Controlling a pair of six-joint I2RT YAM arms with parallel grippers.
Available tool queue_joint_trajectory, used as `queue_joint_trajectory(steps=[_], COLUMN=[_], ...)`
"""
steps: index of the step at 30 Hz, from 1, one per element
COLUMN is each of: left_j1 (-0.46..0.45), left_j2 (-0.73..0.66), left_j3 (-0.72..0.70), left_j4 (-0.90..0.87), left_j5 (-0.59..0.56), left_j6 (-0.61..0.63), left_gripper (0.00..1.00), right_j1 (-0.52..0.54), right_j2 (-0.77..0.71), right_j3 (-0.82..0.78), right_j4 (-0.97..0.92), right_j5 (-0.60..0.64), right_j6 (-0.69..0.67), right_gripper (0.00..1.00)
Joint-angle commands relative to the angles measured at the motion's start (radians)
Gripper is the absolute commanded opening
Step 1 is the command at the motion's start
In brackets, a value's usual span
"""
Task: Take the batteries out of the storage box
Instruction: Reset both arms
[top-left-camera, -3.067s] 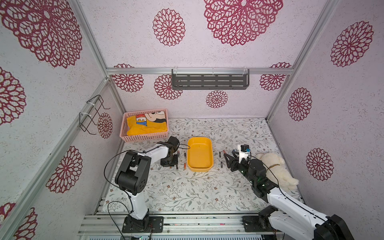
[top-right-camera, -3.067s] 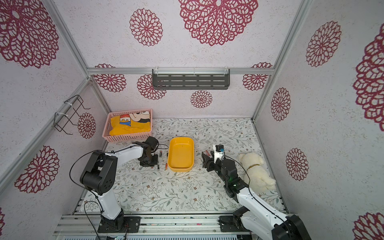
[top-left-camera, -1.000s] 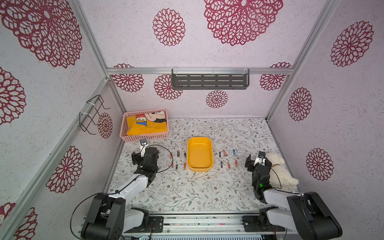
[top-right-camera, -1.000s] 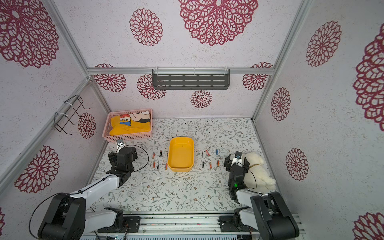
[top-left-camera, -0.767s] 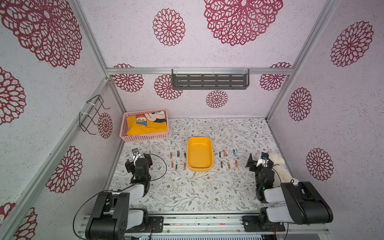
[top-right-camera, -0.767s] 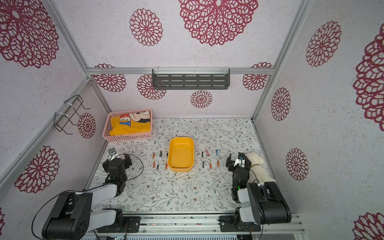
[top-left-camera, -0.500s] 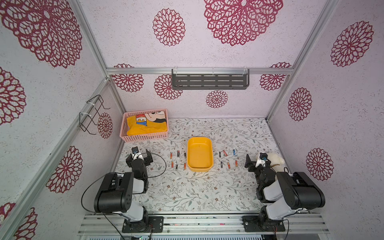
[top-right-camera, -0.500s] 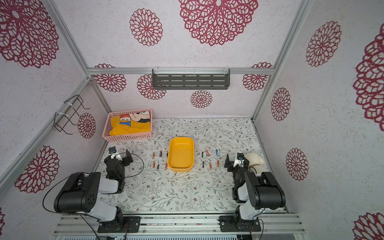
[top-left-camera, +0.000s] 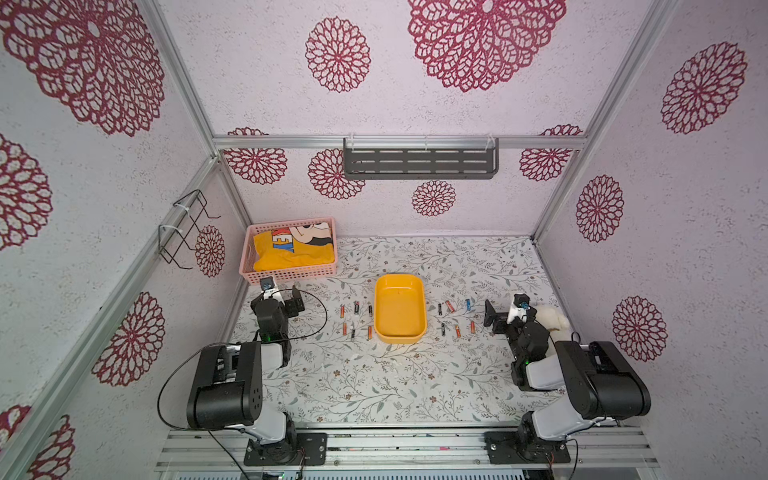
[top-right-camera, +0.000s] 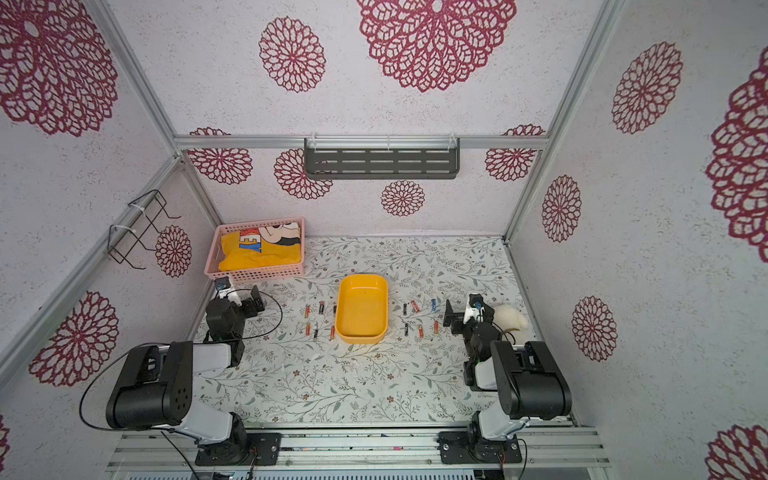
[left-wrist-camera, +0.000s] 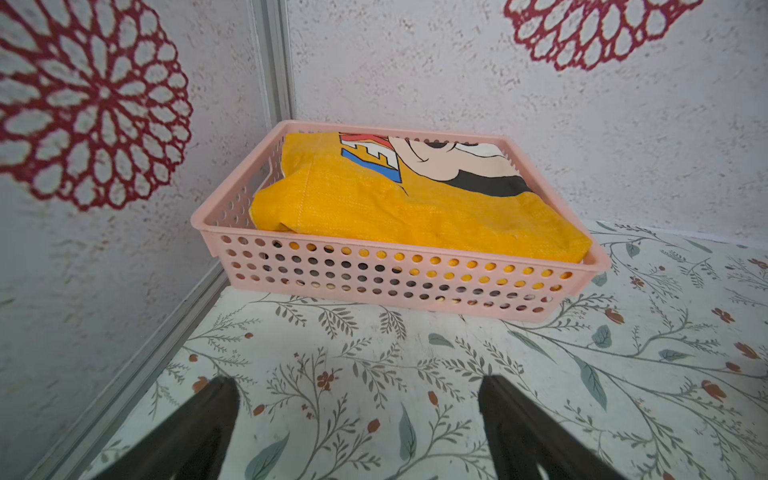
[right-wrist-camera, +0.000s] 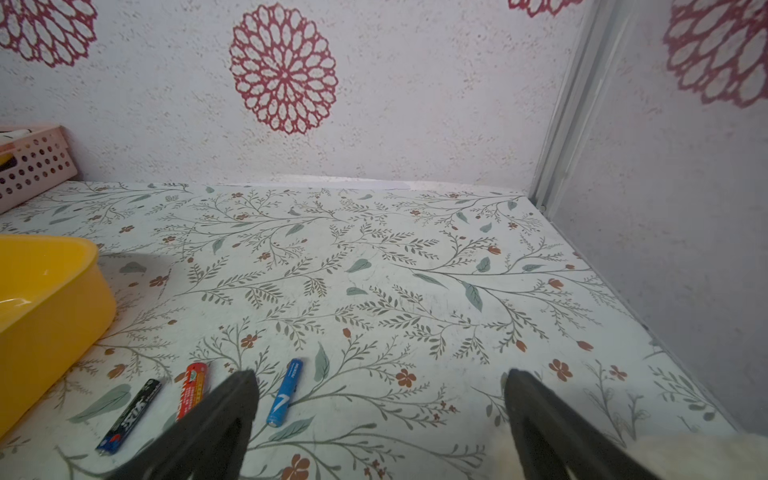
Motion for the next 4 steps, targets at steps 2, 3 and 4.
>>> queue_joint_trajectory(steps=[2, 3, 4], left_j1=[-0.003, -0.003, -0.004], left_j2=[0.003, 0.003, 0.002], left_j3=[0.000, -0.001, -0.001], left_j4=[-0.019, -0.017, -0.018], left_j5=[0.007, 0.007, 0.005], left_j6=[-0.002, -0.002, -0.002], left_gripper=[0.97, 0.97, 0.97], right_j1=[-0.001, 0.000, 0.000], right_j2=[-0.014, -0.014, -0.016], right_j3=[0.012, 0.007, 0.007], right_j4=[0.009, 0.022, 0.020], right_j5=[-0.034, -0.030, -0.031], right_j6=[-0.017, -0.019, -0.021], right_gripper=[0.99, 0.99, 0.99])
